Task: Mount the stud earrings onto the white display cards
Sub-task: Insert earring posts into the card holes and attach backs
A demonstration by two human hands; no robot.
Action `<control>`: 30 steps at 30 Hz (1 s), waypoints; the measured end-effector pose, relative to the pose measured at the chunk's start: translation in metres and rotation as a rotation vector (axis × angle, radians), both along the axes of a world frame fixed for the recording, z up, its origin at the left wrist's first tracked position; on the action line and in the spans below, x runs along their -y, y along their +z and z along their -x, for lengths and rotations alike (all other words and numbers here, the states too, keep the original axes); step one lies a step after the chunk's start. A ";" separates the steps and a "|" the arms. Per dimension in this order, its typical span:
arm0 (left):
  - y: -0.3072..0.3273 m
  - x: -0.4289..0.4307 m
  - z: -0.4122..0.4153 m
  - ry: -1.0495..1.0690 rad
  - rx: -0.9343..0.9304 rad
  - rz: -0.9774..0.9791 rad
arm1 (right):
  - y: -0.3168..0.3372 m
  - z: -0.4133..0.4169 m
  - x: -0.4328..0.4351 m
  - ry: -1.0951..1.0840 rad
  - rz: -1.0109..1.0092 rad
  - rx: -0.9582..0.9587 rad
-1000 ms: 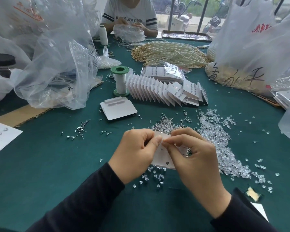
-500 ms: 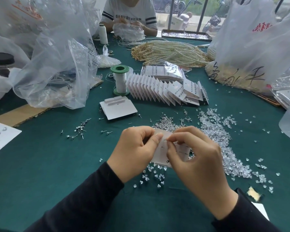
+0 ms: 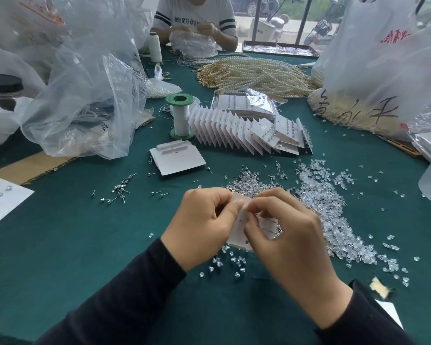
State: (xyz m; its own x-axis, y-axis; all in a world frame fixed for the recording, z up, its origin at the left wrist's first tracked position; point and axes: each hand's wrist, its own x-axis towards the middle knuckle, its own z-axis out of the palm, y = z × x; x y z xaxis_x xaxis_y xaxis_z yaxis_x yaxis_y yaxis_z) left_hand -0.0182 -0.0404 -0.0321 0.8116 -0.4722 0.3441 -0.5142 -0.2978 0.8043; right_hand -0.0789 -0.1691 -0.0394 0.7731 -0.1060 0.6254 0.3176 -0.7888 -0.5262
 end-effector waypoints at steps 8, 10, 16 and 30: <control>0.018 -0.020 -0.013 -0.317 -0.517 0.102 | 0.004 0.001 0.010 0.015 -0.118 0.102; 0.020 -0.034 -0.021 -0.340 -0.484 -0.101 | 0.006 0.000 0.017 -0.011 -0.230 0.131; 0.011 -0.036 -0.022 -0.329 -0.274 -0.571 | 0.009 0.000 0.021 -0.026 -0.450 0.057; 0.012 -0.032 -0.017 -0.419 -0.260 -0.455 | 0.015 -0.001 0.023 0.250 -1.316 -0.403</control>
State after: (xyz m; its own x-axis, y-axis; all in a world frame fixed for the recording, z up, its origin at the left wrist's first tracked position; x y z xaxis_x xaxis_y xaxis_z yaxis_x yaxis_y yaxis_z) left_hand -0.0007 -0.0088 -0.0196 0.5577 -0.8172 -0.1455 -0.4668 -0.4537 0.7591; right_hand -0.0782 -0.1925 -0.0243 0.9589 -0.2687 -0.0906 0.0265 0.4029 -0.9149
